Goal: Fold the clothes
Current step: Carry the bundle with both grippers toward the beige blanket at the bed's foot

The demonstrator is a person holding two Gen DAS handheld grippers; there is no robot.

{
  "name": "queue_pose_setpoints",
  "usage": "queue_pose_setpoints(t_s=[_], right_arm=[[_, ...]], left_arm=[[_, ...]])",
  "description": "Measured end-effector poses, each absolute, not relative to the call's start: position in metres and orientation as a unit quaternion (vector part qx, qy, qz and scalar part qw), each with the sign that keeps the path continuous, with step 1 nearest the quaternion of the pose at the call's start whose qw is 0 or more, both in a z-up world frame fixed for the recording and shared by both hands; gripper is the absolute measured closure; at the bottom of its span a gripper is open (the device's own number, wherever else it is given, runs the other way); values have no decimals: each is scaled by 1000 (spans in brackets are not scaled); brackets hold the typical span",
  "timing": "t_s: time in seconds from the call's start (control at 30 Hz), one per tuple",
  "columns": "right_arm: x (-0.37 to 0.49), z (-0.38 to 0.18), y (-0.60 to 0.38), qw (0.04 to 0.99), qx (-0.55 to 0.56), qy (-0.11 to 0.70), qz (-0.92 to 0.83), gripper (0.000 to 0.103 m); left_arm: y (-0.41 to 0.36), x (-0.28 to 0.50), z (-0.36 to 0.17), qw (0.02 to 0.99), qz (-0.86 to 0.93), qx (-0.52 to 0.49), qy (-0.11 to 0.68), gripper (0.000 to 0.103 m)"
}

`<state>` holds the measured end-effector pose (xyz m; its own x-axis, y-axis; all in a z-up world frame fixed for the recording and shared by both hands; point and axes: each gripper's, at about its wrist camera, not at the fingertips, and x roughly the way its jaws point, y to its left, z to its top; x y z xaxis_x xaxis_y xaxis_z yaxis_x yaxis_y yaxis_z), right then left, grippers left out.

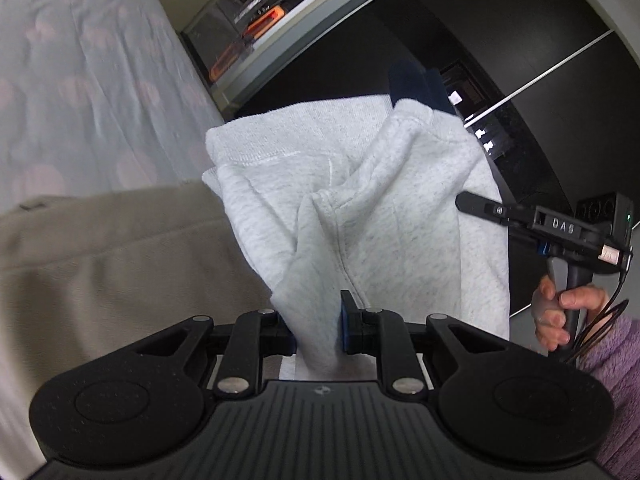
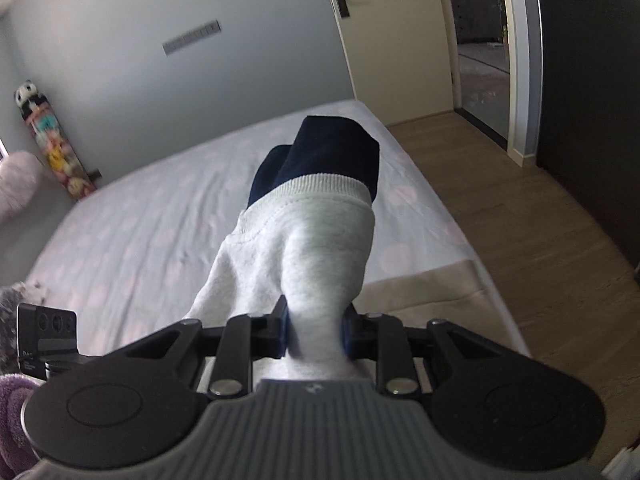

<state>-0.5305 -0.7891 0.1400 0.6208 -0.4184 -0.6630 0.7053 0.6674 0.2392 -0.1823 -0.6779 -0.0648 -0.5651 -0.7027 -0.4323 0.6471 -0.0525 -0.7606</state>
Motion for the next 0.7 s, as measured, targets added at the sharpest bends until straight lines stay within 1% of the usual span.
queue_pose_setpoints(t_s=[0.13,0.27,0.37,0.5,0.57,0.67,0.7], right_arm=[[-534,125,-842,853,234,333,-328,76],[-531,100,-894,842,226,362,-330,76],[-526,68,-927,828,226,388,-336,76],[-528,22,-951,805,241,402,-364,75],[-530,3,-958,796,249,402,-377,72],[-533,-18,-966,782,264,401,-398,65],[-534,-23,-968,777,267,400,-406,60]], left_arm=[[-717,-197,-87,461,-714,-25,527,87],[-751,-202,-104,468,-707,-4,530,87],[-771,-202,-122,471,-700,10,536,87],[-794,-208,-137,471,-701,33,535,87],[-799,-209,-140,471,-704,43,529,87],[-804,-209,-142,467,-706,57,529,86],[-803,-208,-141,465,-706,60,531,85]])
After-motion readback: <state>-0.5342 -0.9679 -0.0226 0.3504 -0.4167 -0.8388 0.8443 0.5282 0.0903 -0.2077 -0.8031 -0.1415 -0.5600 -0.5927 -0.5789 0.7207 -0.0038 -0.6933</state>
